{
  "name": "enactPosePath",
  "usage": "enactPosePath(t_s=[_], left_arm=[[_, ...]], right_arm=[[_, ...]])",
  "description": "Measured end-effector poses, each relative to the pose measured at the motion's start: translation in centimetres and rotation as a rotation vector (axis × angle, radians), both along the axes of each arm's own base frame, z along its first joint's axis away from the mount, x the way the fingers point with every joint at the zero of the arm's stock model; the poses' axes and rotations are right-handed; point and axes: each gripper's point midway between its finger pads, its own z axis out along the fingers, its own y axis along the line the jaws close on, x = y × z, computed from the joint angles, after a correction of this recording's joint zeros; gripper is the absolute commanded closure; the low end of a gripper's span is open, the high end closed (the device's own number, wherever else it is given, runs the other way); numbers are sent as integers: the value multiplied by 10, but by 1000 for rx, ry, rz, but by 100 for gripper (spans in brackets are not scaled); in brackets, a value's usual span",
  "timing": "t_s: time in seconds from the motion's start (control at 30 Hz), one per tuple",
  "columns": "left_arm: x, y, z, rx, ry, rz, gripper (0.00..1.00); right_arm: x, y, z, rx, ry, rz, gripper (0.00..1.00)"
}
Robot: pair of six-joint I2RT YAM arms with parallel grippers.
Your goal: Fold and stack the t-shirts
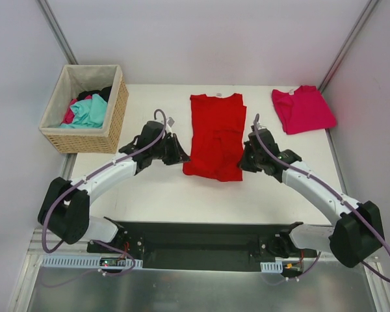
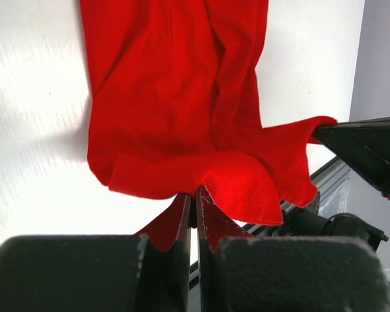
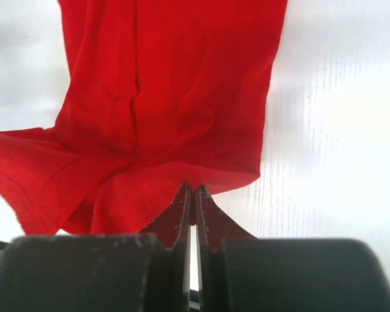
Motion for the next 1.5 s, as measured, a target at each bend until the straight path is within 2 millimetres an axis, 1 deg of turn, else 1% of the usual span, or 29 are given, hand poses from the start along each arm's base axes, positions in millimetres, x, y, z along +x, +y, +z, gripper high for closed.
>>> enactPosePath(t_s=[0.1, 0.2, 0.3, 0.53, 0.6, 0.9, 1.07, 1.17, 1.37, 1.43, 1.5], left_arm=[[16, -6, 8, -9, -9, -8, 100], [34, -13, 14, -12, -22, -12, 100], [47, -20, 14, -17, -20, -22, 100], [71, -30, 2, -9, 6, -36, 100], [81, -32, -1, -9, 11, -34, 100], [123, -25, -15, -27, 43, -5, 100], [146, -20, -16, -37, 43, 15, 100], [160, -22, -13, -52, 37, 14, 100], [186, -29, -8, -79, 15, 2, 100], [192, -32, -9, -83, 14, -2, 100], [194, -34, -14, -87, 26, -11, 100]], right_arm=[[11, -5, -4, -10, 11, -24, 99], [26, -10, -6, -18, 13, -51, 99], [41, -12, -5, -20, 11, -69, 99], [84, -14, 4, -6, -1, -97, 99], [96, -15, 5, 2, 1, -106, 99], [140, -24, 0, 30, 26, -134, 99], [161, -23, -7, 36, 40, -136, 99], [171, -20, -12, 40, 49, -133, 100], [185, -15, -24, 51, 71, -125, 99], [187, -15, -29, 50, 82, -126, 99], [190, -16, -34, 47, 90, -129, 99]])
